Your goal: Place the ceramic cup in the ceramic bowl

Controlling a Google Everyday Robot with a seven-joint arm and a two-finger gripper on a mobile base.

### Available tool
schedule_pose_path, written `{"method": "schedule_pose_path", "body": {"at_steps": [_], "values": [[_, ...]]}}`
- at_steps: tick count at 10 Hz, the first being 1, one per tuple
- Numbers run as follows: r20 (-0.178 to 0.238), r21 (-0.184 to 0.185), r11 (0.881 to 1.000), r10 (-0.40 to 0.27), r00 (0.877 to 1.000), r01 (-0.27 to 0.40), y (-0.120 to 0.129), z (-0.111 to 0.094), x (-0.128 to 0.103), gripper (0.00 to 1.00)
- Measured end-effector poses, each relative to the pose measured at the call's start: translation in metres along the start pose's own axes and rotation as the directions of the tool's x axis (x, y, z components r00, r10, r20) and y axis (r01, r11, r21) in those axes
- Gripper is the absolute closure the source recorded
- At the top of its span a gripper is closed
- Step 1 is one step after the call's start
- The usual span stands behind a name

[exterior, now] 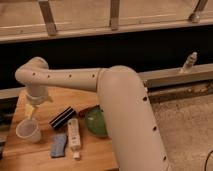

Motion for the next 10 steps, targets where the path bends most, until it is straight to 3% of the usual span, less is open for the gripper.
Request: {"method": "schedule_pose_path", "body": {"at_steps": [3, 10], "values": [[-0.012, -0.035, 0.999, 0.013, 1.000, -0.013, 0.010, 0.015, 0.003, 0.20], [0.016, -0.090, 0.993, 0.081, 0.997, -0.079, 0.020, 0.049, 0.012, 0.20]]}}
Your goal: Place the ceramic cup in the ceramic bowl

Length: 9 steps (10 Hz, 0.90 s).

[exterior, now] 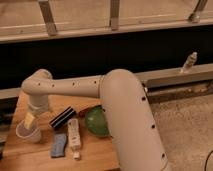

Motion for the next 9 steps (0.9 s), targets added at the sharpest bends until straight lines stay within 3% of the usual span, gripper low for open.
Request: {"method": "schedule_pose_path", "body": {"at_steps": [2, 7, 9], "values": [[0.008, -0.013, 1.000, 0.002, 1.000, -0.002, 0.001, 0.004, 0.000, 0.31], [0.027, -0.019, 0.999, -0.033, 0.999, 0.034, 0.010, 0.001, -0.004, 0.84], [0.044, -0.024, 0.999, -0.040, 0.998, 0.041, 0.010, -0.005, -0.006, 0.98]]}}
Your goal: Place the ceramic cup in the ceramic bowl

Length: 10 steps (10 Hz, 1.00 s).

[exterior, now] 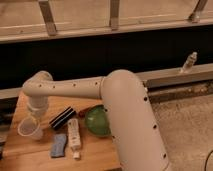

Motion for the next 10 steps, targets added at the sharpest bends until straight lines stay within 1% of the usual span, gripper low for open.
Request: {"method": "schedule_pose_path", "body": {"at_steps": [2, 3, 4, 5, 6, 7, 8, 9, 10], "values": [[0.033, 0.001, 1.000, -0.014, 0.999, 0.014, 0.000, -0.023, -0.009, 1.00], [0.045, 0.008, 1.000, -0.019, 0.999, 0.019, -0.002, -0.035, -0.014, 1.00], [0.057, 0.027, 0.999, -0.026, 0.998, 0.024, -0.006, -0.051, -0.020, 1.00], [0.063, 0.070, 0.997, -0.026, 0.998, 0.021, -0.018, -0.072, -0.026, 1.00], [0.067, 0.098, 0.995, -0.020, 0.998, 0.013, -0.030, -0.086, -0.030, 1.00], [0.074, 0.140, 0.990, -0.003, 0.997, -0.008, -0.053, -0.110, -0.033, 1.00], [0.079, 0.175, 0.984, 0.019, 0.997, -0.033, -0.075, -0.130, -0.033, 1.00], [0.081, 0.200, 0.978, 0.041, 0.996, -0.057, -0.091, -0.145, -0.030, 1.00], [0.088, 0.223, 0.970, 0.074, 0.993, -0.092, -0.112, -0.161, -0.021, 1.00]]}}
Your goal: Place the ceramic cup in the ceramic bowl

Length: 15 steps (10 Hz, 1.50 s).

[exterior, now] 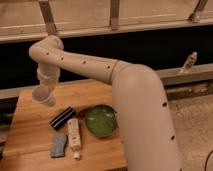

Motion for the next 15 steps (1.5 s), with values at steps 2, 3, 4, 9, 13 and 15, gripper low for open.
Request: {"method": "schedule_pose_path", "body": {"at_steps": [2, 3, 4, 9, 13, 15], "values": [[0.016, 0.024, 0.997, 0.074, 0.997, -0.074, -0.040, -0.021, 0.031, 1.00], [0.029, 0.032, 0.993, 0.115, 0.993, -0.116, -0.055, -0.032, 0.053, 1.00], [0.041, 0.036, 0.988, 0.152, 0.988, -0.153, -0.064, -0.041, 0.074, 1.00], [0.082, 0.051, 0.937, 0.340, 0.937, -0.345, -0.100, -0.077, 0.192, 1.00], [0.093, 0.060, 0.901, 0.424, 0.901, -0.430, -0.112, -0.084, 0.236, 1.00], [0.093, 0.059, 0.902, 0.422, 0.902, -0.428, -0.111, -0.084, 0.235, 1.00]]}}
